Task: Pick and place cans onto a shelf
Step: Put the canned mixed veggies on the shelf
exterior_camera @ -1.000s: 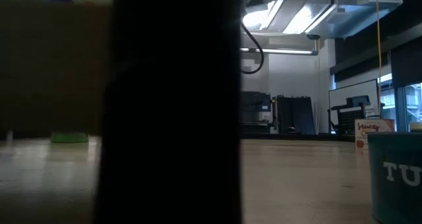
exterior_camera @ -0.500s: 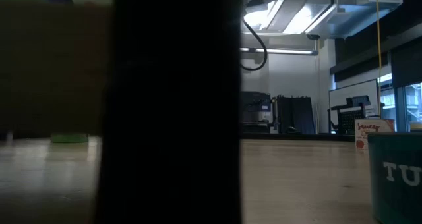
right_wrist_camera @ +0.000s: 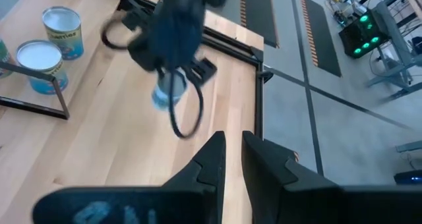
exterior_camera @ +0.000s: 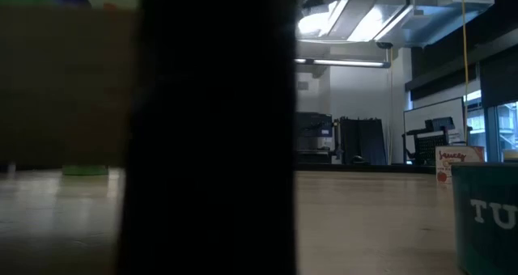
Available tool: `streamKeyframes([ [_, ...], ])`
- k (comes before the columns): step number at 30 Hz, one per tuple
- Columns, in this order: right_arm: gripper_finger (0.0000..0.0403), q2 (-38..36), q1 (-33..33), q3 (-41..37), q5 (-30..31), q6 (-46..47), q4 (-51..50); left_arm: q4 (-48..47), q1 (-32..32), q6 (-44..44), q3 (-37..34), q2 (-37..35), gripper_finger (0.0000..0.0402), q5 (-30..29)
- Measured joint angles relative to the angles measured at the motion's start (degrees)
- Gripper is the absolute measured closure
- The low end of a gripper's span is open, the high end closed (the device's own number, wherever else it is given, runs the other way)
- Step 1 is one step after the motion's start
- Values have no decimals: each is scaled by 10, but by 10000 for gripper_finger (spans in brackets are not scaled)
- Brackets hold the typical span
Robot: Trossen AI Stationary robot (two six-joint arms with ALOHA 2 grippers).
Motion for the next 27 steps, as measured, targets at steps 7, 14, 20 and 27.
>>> streamKeyframes([
  [7, 350, -5, 0, 0, 0, 0, 6, -58, -59, -90, 32, -78, 401, -47],
  [14, 350, -5, 0, 0, 0, -1, -5, -111, -131, -212, 55, -125, 401, -20],
  [20, 350, -5, 0, 0, -32, 0, -15, -111, -211, -338, 56, -132, 401, -20],
  [27, 350, -5, 0, 0, -50, 0, -14, -111, -298, -469, 56, -132, 401, -21],
])
